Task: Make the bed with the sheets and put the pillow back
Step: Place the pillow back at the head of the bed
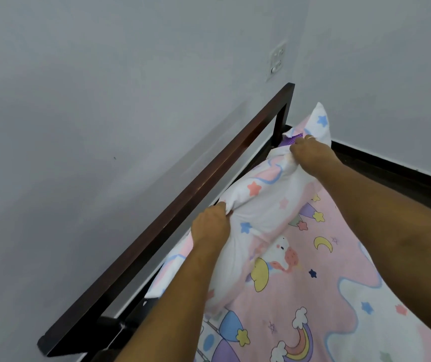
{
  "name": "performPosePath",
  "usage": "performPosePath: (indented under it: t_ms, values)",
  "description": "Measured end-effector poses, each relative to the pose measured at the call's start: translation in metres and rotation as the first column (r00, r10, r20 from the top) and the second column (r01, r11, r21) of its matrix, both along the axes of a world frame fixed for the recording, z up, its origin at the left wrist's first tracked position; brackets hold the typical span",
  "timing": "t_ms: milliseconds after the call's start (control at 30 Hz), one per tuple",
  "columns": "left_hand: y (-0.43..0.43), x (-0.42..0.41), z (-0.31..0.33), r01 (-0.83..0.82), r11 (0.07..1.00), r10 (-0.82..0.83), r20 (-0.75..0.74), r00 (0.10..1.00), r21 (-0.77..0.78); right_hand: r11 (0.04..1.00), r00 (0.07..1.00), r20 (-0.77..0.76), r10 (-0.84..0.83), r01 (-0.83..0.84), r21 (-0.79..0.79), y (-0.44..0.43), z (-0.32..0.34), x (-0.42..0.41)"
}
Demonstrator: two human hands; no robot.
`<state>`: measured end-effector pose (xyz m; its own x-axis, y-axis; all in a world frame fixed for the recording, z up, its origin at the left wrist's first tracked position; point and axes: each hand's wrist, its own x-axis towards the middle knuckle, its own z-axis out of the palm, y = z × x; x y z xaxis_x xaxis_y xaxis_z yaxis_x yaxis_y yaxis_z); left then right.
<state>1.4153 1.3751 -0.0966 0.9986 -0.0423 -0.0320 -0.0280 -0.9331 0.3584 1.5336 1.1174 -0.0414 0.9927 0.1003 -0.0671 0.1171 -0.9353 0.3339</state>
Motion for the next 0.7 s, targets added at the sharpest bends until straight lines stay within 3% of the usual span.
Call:
performPosePath:
  t_ms: [133,233,367,433,567,700]
  values:
    - [-0.012,0.038,0.003,-0.018,1.0,0.018,0.02,1.0,-0.014,0.998,0.998,0.05,-0.04,0.038,0.044,-0.004,-0.007,0.036]
    - [-0.015,0.056,-0.012,-0.052,0.996,0.057,-0.067,0.996,0.066,0.981,0.987,0.104,-0.121,0.103,0.166,0.003,-0.027,0.047]
    - [-0.003,0.055,-0.044,0.005,0.975,0.033,-0.168,0.985,0.221,0.86,0.949,-0.224,-0.222,0.299,0.413,0.036,-0.091,0.034]
    - [0.005,0.056,-0.053,-0.034,0.978,0.056,-0.101,0.993,0.207,0.799,0.92,-0.335,-0.205,0.354,0.486,0.06,-0.125,0.021]
    - [0.009,0.049,-0.059,-0.062,0.989,0.071,-0.061,0.996,0.135,0.404,0.859,-0.375,-0.347,0.498,0.767,0.106,-0.16,-0.007]
    - [0.017,0.037,-0.061,-0.109,0.985,0.134,-0.198,0.971,0.133,0.023,0.698,-0.53,-0.482,0.615,0.789,0.123,-0.169,-0.026]
